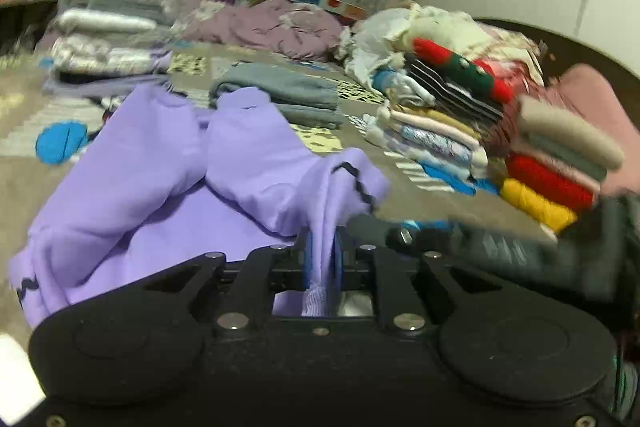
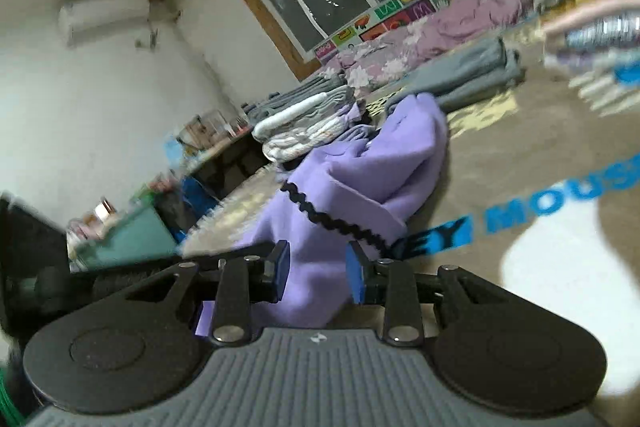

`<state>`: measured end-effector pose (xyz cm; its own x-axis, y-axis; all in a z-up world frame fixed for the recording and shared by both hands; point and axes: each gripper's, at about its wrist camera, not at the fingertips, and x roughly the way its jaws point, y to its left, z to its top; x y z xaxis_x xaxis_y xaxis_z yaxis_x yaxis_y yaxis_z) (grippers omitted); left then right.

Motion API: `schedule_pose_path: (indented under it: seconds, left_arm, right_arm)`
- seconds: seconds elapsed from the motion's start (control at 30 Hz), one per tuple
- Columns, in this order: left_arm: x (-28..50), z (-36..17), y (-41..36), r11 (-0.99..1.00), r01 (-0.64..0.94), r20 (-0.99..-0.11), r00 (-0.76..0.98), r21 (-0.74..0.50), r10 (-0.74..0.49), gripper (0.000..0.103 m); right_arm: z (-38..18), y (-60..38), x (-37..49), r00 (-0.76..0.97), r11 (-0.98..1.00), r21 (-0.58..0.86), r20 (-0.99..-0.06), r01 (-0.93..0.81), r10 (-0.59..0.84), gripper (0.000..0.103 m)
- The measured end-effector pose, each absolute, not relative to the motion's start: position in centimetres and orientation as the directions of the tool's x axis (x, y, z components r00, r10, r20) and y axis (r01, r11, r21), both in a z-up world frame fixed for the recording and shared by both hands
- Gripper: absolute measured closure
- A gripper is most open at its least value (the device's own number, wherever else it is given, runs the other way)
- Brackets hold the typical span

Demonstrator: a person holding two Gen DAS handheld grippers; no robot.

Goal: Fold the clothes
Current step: 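Grasp the sweatshirt sleeve cuff with the left gripper while the right gripper grasps the body edge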

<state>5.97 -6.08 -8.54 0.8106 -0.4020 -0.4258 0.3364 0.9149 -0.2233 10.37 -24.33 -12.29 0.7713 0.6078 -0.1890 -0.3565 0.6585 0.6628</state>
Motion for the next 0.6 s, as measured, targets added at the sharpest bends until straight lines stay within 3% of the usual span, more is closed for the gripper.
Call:
schedule_pose_path:
  seconds: [0.1, 0.17, 0.33, 0.6]
  left_arm:
    - [5.4, -8.8, -7.0, 0.918, 0.369, -0.425, 0.815, -0.145, -0.394, 0.093]
    - [5.0, -9.0, -7.7, 0.917, 0.389, -0.418, 0.820, -0.091, -0.390, 0.093]
    - [4.2, -9.1, -9.0, 0.907, 0.422, -0.396, 0.834, 0.006, -0.385, 0.093]
    - [4.0, -8.9, -9.7, 0.903, 0.418, -0.366, 0.859, 0.100, -0.358, 0.093]
  right_arm:
    - [-15.3, -26.6, 12.0, 0.780, 0.477, 0.851, -0.140, -0.220, 0.609, 0.070]
    - [-16.7, -27.6, 12.7, 0.793, 0.411, 0.901, -0.148, -0.139, 0.591, 0.070]
    - [-18.0, -27.7, 14.0, 0.784, 0.385, 0.919, -0.181, -0.080, 0.594, 0.076]
    - [-18.8, -27.7, 15.3, 0.771, 0.228, 0.973, -0.117, -0.037, 0.626, 0.076]
